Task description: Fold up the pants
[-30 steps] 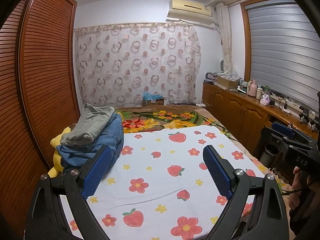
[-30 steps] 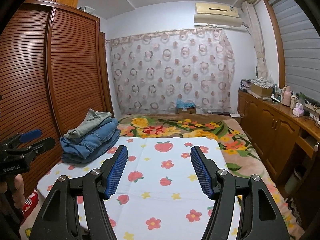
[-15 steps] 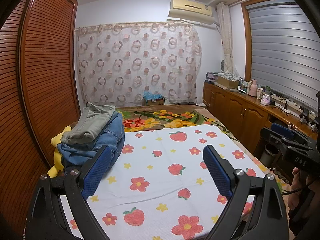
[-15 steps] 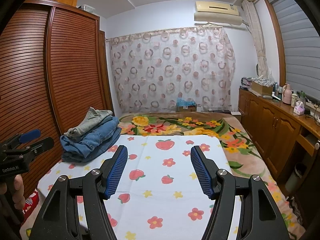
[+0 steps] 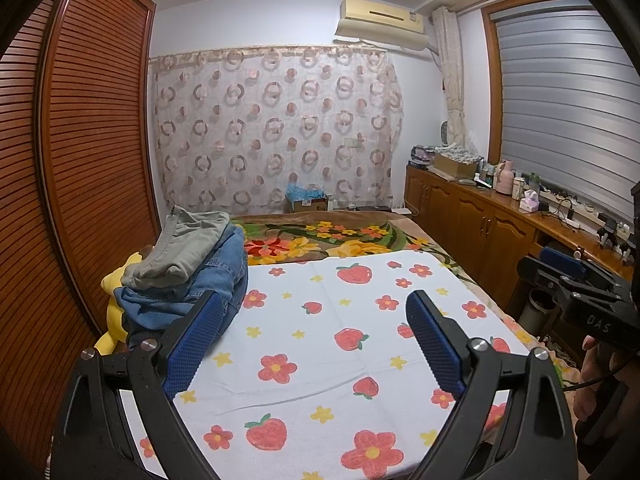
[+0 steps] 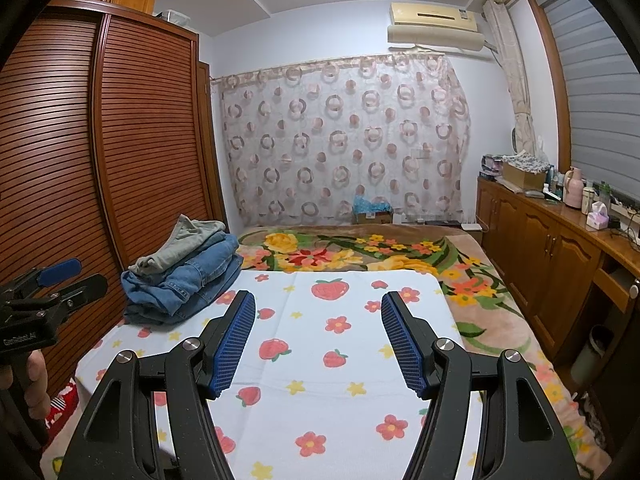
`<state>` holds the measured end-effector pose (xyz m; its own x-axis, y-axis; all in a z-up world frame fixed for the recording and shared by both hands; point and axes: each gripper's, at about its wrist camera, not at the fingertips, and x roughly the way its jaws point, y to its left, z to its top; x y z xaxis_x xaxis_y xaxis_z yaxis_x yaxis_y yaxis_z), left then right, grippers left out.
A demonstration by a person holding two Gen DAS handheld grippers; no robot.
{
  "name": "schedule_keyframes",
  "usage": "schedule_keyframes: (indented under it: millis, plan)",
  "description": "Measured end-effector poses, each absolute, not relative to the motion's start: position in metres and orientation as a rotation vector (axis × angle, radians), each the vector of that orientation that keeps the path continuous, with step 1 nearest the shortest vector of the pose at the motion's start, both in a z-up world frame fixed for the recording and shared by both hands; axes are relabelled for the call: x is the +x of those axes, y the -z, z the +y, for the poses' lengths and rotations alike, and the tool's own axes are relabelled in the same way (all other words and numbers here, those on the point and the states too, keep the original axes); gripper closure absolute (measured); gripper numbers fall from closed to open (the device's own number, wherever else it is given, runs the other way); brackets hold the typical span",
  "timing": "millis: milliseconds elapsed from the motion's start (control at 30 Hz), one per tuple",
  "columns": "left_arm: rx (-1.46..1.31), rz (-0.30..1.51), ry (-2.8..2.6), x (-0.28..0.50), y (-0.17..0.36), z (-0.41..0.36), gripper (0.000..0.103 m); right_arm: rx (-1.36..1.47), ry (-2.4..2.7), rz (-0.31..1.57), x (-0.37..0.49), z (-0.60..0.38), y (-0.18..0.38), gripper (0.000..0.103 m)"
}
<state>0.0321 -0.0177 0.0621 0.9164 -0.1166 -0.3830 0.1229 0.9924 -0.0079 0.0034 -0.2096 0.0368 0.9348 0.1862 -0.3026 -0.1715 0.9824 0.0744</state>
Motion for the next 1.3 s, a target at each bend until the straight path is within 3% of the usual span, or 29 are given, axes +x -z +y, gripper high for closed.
schedule_keyframes:
  millis: [1300]
  plan:
    - [0.014,0.391,0.124,0.0301,-0.0603,-0.0168,0.010,0.046,-0.183,0.313,0.0034,-0.2107,-0.0357,0.035]
